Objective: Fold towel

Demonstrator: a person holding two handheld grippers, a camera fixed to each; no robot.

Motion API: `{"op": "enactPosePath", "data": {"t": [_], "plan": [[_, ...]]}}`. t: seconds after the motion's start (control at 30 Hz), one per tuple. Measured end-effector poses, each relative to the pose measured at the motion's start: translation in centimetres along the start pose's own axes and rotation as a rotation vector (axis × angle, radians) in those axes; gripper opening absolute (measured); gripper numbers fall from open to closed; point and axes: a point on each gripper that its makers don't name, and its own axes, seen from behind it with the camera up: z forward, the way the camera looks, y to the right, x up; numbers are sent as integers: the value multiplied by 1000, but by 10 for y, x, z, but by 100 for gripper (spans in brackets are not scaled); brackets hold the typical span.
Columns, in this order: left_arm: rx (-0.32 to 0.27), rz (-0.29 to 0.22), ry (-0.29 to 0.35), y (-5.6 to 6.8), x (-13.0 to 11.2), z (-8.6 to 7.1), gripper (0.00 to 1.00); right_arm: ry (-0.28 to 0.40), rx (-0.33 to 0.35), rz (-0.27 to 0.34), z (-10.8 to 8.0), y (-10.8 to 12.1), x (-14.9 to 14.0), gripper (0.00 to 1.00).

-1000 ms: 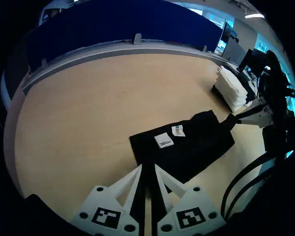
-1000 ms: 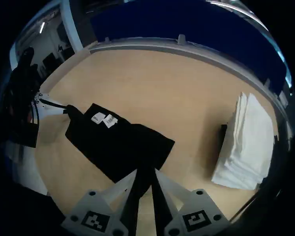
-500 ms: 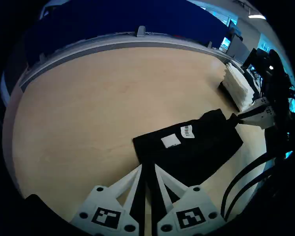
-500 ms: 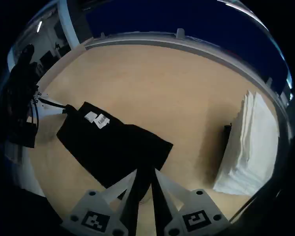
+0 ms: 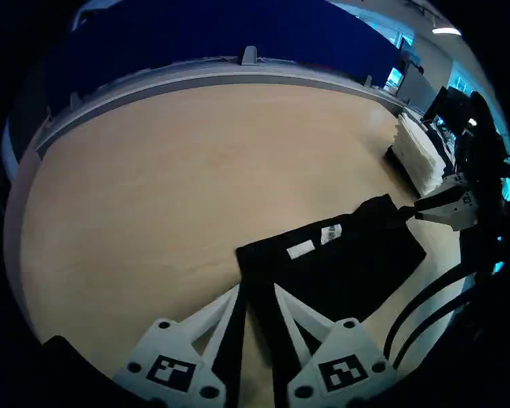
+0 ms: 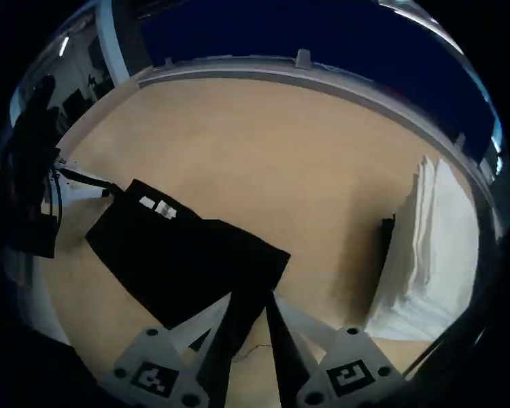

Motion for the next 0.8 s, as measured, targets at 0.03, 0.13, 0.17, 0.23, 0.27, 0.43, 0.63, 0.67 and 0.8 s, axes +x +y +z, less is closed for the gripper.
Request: {"op": "enactPosePath", "data": {"t": [0.03, 0.13, 0.17, 0.23, 0.27, 0.43, 0.63, 0.67, 0.8], "plan": [[7, 3, 1, -2, 0, 0, 27, 1, -4, 0, 0, 1, 0, 36], [26, 10, 5, -6, 1, 0, 39, 8, -18, -4, 0, 4, 0, 40], [32, 11, 7, -8, 1, -1, 44, 11, -23, -6, 0, 6, 1, 44], [36, 7, 10, -9, 2, -3, 53, 18, -31, -10, -1, 7, 1, 60], [35, 3, 12, -9, 2, -4, 58, 21, -33, -11, -1, 8, 1, 71], [13, -21, 13, -6, 1, -8, 84, 23, -31, -15, -2, 8, -1, 90], [19, -16, 23, -6, 0, -13, 86, 26, -18, -14, -5, 5, -1, 90], [19, -14, 24, -6, 0, -14, 86, 26, -16, -15, -6, 5, -2, 90], [18, -18, 33, -5, -2, -21, 86, 22, -7, -26, -9, 1, -5, 90]]}}
